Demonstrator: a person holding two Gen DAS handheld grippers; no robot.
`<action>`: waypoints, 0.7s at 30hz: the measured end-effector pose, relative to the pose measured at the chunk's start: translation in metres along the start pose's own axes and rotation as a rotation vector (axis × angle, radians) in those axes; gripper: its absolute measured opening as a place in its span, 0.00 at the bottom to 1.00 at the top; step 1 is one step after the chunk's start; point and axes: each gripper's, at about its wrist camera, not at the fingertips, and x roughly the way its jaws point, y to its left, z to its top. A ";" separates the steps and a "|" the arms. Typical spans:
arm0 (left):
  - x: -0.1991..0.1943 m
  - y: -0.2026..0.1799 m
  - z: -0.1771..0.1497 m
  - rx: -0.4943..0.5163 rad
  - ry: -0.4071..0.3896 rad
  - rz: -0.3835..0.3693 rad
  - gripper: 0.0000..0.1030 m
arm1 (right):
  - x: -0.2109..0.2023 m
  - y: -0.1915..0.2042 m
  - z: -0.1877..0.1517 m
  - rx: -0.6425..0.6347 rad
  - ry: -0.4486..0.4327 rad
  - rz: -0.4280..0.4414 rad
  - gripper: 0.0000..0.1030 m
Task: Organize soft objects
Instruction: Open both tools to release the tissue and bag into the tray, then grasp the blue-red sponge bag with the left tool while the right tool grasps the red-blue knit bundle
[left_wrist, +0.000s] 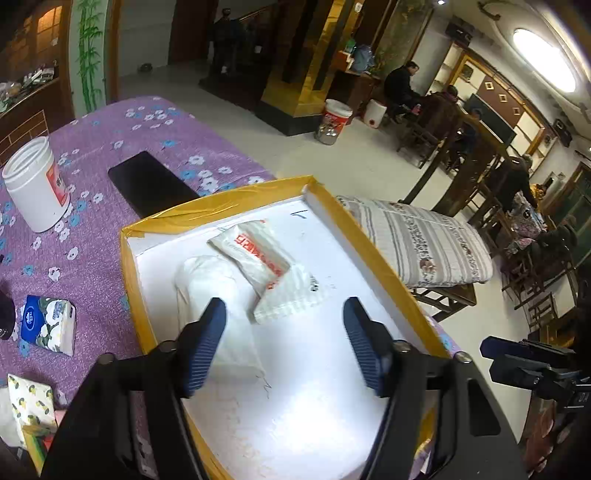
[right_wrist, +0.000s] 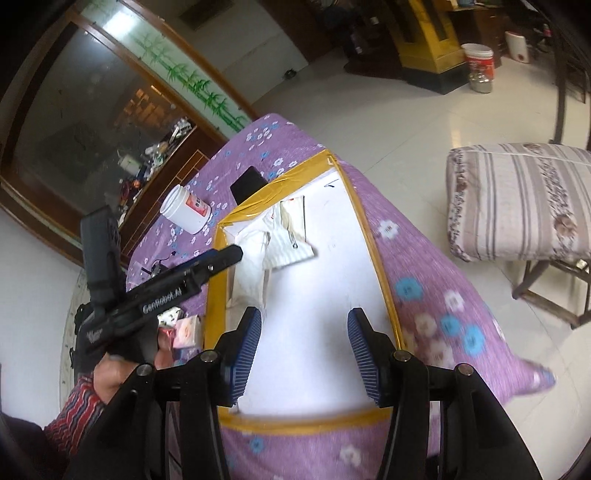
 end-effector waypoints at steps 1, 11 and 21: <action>-0.002 -0.001 -0.001 0.002 -0.005 -0.001 0.66 | -0.007 0.001 -0.005 0.001 -0.012 -0.007 0.50; -0.037 -0.011 -0.011 0.037 -0.034 -0.047 0.66 | -0.037 0.023 -0.023 -0.007 -0.070 -0.017 0.55; -0.090 0.013 -0.036 -0.010 -0.090 -0.052 0.67 | -0.023 0.046 -0.024 -0.046 -0.046 0.020 0.69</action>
